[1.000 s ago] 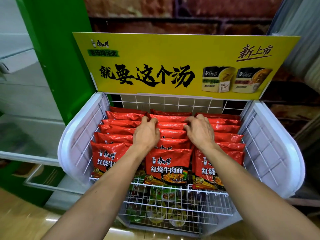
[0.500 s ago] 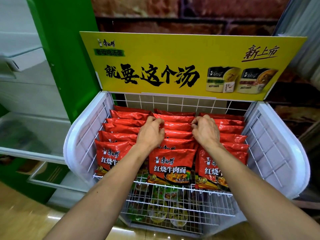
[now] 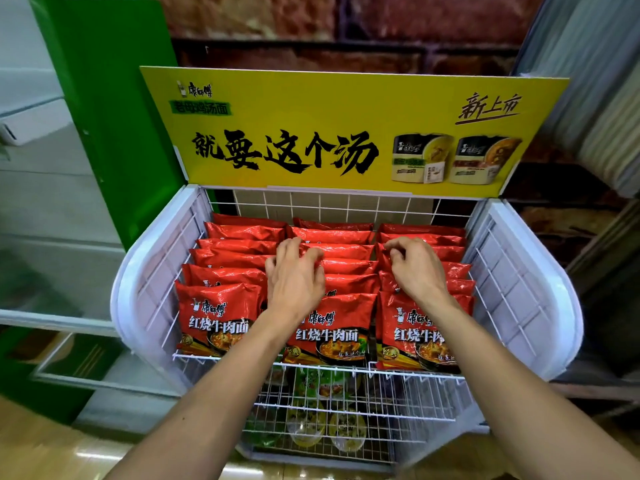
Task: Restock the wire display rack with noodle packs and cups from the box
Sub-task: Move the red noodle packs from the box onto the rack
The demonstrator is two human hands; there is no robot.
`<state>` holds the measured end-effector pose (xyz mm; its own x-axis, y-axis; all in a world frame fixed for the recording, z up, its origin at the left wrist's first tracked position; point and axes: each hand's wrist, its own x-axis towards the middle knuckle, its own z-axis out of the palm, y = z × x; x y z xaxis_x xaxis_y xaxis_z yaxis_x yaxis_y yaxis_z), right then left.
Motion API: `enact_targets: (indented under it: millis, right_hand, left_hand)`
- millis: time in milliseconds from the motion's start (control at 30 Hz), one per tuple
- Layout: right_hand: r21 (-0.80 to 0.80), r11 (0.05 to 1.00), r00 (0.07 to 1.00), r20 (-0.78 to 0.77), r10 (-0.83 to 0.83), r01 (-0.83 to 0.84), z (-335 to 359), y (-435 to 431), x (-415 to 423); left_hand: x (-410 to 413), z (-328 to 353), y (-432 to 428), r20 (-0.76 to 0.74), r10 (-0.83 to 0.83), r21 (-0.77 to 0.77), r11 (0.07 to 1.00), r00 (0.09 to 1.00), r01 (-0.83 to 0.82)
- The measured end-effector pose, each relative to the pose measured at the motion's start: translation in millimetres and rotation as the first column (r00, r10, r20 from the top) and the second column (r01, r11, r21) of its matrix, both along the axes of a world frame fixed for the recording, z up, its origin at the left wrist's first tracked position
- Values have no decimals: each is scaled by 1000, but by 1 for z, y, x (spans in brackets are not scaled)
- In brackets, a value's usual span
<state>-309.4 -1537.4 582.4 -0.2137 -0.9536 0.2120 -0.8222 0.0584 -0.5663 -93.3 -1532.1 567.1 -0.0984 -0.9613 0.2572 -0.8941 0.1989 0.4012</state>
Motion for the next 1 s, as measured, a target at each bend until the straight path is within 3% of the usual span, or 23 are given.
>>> enact_targets:
  millis: [300, 533, 800, 1000]
  right_hand:
    - [8, 997, 997, -38, 72, -72, -6, 32, 8]
    - [-1, 988, 984, -85, 154, -155, -9, 51, 18]
    - [128, 968, 955, -178, 237, -217, -16, 60, 24]
    - [161, 965, 960, -157, 232, -207, -17, 55, 28]
  left_hand:
    - [-36, -16, 48, 64, -168, -85, 981, 984, 173]
    - [-23, -20, 54, 94, -137, -91, 985, 986, 146]
    - [2, -10, 34, 184, -173, 97, 983, 968, 157]
    - [13, -5, 21, 102, -232, 140, 966, 967, 217]
